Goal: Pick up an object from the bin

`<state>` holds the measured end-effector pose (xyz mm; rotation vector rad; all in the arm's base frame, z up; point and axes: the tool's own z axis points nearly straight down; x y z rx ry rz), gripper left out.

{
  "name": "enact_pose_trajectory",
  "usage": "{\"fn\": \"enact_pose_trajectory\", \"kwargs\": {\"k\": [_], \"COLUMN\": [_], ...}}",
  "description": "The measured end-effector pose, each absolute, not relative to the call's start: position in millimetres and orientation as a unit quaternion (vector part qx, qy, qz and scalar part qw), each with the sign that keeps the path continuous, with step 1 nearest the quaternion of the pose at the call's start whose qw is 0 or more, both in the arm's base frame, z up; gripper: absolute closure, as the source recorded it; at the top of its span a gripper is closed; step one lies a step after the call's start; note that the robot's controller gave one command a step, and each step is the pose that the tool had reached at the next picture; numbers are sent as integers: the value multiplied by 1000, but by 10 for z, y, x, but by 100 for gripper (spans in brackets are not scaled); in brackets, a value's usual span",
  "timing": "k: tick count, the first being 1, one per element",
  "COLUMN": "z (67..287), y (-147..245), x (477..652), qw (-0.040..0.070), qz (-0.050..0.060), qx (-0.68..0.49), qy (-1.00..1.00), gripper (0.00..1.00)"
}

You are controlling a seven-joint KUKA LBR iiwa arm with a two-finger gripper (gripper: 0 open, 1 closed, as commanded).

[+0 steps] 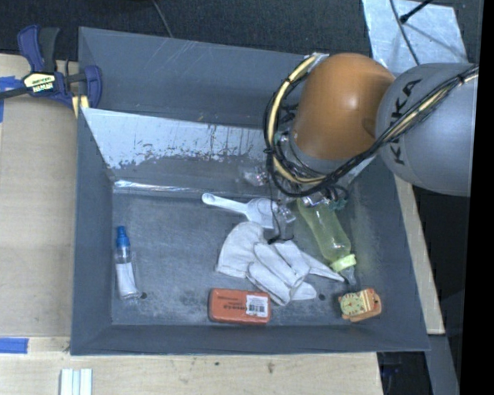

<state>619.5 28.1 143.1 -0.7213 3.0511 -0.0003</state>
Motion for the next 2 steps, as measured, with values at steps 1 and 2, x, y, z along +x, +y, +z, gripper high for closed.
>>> {"fn": "enact_pose_trajectory", "kwargs": {"k": [1, 2], "z": [887, 733], "y": [304, 258], "x": [6272, 6270], "qw": [3, 2], "qz": [-1, 0], "qx": [-318, -354], "qy": [948, 935], "gripper": [0, 100]}}
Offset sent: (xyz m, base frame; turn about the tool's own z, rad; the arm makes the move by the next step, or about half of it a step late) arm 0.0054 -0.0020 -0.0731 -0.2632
